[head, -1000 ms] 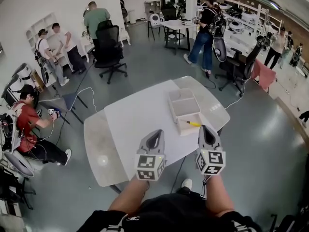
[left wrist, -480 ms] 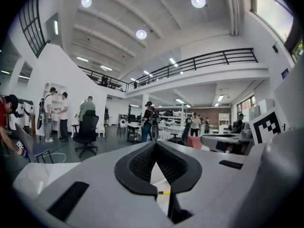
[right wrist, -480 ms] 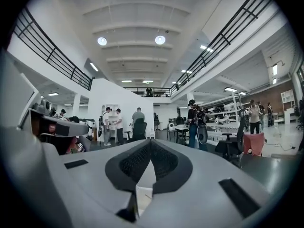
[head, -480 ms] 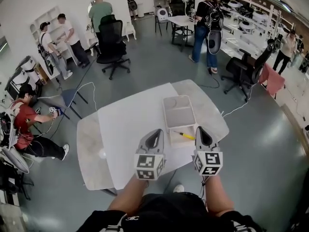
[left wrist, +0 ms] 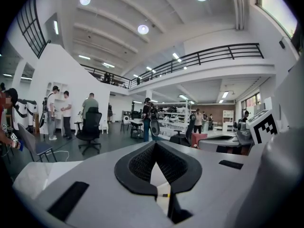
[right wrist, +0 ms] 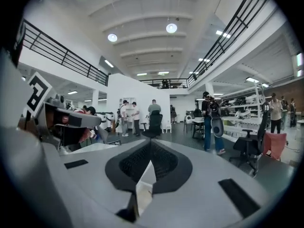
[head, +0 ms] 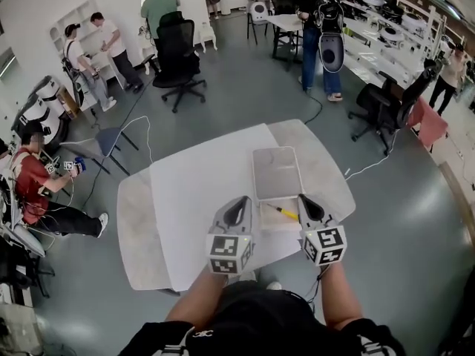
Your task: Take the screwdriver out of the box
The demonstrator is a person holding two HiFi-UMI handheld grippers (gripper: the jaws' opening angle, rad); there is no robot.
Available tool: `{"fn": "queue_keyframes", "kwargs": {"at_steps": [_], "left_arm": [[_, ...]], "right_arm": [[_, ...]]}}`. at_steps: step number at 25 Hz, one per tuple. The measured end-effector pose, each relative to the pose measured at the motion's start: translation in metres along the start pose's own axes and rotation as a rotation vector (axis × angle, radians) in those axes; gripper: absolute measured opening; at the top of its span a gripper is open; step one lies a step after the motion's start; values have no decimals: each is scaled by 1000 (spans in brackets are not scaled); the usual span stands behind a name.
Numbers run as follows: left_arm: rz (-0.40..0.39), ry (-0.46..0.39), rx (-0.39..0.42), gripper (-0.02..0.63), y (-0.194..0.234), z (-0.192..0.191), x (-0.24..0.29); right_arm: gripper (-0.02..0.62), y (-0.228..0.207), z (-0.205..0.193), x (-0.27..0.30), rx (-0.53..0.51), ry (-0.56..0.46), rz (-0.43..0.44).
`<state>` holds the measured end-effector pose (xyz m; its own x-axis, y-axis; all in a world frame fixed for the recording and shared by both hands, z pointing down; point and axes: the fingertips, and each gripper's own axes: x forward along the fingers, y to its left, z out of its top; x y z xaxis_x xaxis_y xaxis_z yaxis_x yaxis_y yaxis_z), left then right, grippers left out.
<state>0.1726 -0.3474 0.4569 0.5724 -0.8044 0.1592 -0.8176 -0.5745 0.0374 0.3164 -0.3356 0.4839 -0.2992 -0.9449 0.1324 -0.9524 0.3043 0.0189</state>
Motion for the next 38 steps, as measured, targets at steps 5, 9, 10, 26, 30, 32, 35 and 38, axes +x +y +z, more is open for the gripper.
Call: {"fn": "queue_keyframes", "kwargs": {"at_steps": [5, 9, 10, 26, 30, 32, 35, 38], "left_arm": [[-10, -4, -5, 14, 17, 0, 12], [-20, -6, -5, 14, 23, 2, 19], [-20, -8, -5, 13, 22, 1, 20], [23, 21, -10, 13, 34, -11, 20], [42, 30, -13, 14, 41, -8, 18], [51, 32, -13, 14, 46, -9, 17], [70, 36, -14, 14, 55, -10, 13], [91, 37, -13, 14, 69, -10, 9]], "right_arm": [[12, 3, -23, 17, -52, 93, 69], [12, 3, -40, 29, -184, 190, 103], [12, 2, -48, 30, -225, 224, 120], [81, 7, -159, 52, -455, 616, 366], [104, 5, -174, 62, -409, 661, 371], [110, 6, -183, 68, -408, 675, 377], [117, 8, -195, 75, -387, 716, 376], [118, 11, -206, 87, -379, 751, 373]]}}
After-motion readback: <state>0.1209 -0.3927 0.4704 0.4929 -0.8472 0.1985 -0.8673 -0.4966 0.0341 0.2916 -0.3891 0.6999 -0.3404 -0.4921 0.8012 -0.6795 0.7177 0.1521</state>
